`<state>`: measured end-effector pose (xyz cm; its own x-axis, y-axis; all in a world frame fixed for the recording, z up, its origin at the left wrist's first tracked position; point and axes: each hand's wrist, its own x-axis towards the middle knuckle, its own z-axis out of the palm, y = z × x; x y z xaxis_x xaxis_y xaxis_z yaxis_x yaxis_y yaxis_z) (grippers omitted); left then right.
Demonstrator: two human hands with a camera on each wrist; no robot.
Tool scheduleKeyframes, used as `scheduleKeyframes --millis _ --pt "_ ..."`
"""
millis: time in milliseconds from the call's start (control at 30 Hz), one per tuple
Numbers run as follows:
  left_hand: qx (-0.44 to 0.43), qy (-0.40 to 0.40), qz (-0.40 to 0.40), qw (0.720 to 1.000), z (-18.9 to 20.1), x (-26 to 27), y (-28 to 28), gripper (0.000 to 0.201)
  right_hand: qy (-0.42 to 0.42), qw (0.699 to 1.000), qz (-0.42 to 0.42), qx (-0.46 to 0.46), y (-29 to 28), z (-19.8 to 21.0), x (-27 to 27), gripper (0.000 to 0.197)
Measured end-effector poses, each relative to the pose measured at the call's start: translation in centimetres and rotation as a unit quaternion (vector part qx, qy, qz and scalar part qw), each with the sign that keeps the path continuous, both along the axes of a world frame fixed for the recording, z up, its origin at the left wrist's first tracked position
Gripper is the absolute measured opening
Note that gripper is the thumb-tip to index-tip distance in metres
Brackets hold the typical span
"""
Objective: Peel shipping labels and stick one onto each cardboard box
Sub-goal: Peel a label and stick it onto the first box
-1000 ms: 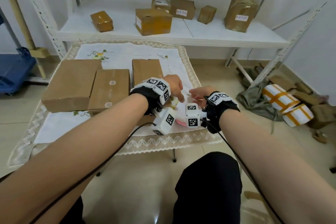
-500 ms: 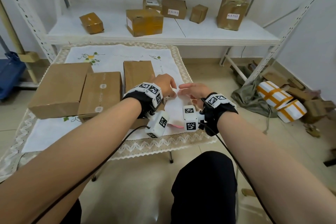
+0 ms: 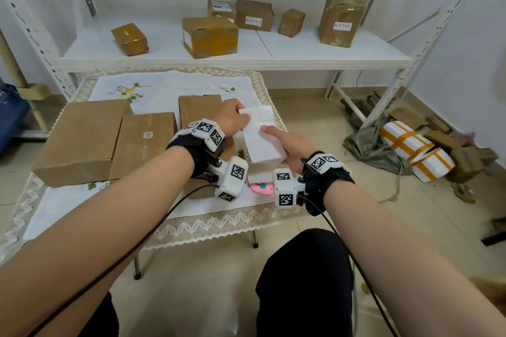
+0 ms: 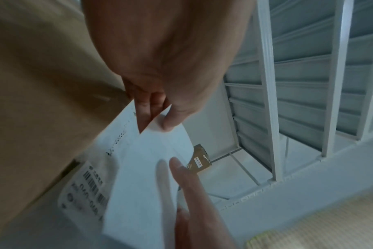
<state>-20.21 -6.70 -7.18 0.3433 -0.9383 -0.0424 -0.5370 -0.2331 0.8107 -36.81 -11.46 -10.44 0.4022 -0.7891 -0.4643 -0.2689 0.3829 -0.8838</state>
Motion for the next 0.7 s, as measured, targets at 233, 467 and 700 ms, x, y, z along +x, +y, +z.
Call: scheduleKeyframes --millis 233,467,700 --pt "-0.02 0.089 0.06 0.994 0.3 0.7 0.6 0.018 0.016 0.999 -0.019 -0.026 -0.5 -0.6 -0.5 0.066" --pt "-0.049 0.135 0.088 0.986 0.4 1.2 1.1 0.034 -0.047 0.997 -0.038 -0.048 -1.1 -1.0 -0.7 0.036" --pt "-0.093 0.108 0.066 0.988 1.4 0.6 1.7 0.026 -0.068 0.995 -0.006 -0.075 -1.2 -1.1 -0.5 0.028"
